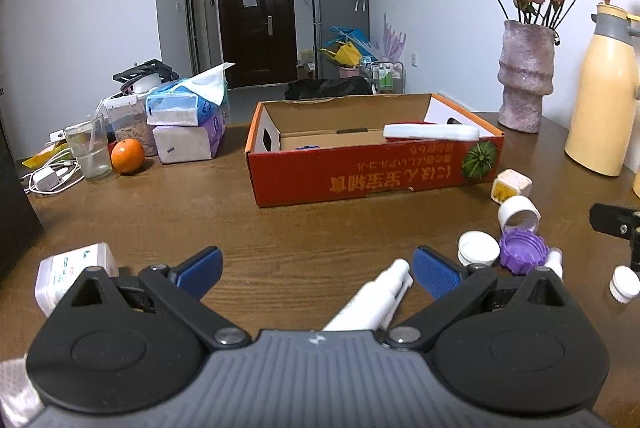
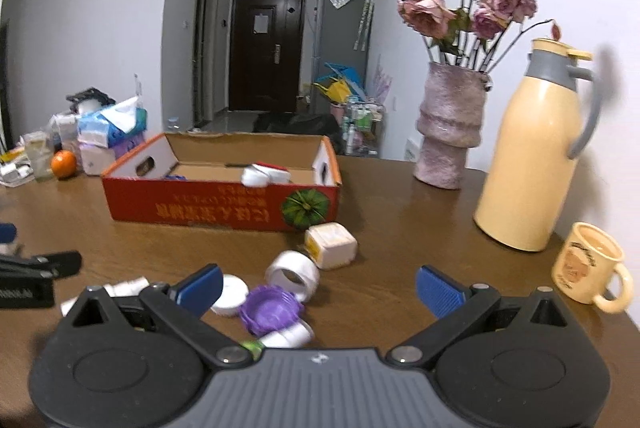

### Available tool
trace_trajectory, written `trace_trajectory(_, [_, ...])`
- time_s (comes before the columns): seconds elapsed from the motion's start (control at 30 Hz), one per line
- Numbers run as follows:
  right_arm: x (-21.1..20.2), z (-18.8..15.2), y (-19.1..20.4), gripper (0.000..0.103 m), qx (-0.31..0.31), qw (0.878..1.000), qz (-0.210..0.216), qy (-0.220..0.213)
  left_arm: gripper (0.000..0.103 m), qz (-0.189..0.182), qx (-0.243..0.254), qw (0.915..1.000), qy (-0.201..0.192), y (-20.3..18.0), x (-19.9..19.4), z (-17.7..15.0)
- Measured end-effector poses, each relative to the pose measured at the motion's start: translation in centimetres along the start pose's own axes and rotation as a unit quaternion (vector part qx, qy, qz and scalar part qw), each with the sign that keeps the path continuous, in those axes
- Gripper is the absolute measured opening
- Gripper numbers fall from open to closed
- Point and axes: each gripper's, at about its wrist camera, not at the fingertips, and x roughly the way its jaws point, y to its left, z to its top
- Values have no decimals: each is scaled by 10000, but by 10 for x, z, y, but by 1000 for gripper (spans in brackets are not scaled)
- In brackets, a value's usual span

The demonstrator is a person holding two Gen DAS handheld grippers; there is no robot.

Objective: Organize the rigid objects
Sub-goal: 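Move the right gripper to the white cap while the left gripper approaches the white spray bottle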

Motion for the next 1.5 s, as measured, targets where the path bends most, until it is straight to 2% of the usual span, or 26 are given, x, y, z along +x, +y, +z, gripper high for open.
trace_trajectory(0.43, [-9,-43,-34,101,56,9985,-341,427,103,-118,-3,9998,155,3,-5,-21])
trace_trajectory(0.63, [5,-63,-55,92,311,9953,-389,834,103,-129,-29,9996,242,4,-1,-24])
trace_trajectory(0.9, [27,-71,-62,71,428,9928,-252,1087,103,-112,-13,9995,309,3,3,-26])
trace_trajectory(0.97, [32,-70,-64,56,472,9920,-247,1141,103,-97,-7,9994,334,3,5,-26])
trace_trajectory(1.0, [34,-70,-66,53,521,9916,-213,1168,103,-90,-4,9994,342,3,6,-27])
trace_trajectory(1.03, [34,-69,-66,39,558,9914,-155,1171,103,-87,-1,9993,351,2,7,-27])
trace_trajectory(1.23, [34,-65,-61,39,444,9937,-83,1027,103,-109,63,9988,468,0,14,-28])
trace_trajectory(1.5, [32,-48,-58,39,610,9957,-75,693,103,-164,166,9973,697,-2,35,-28])
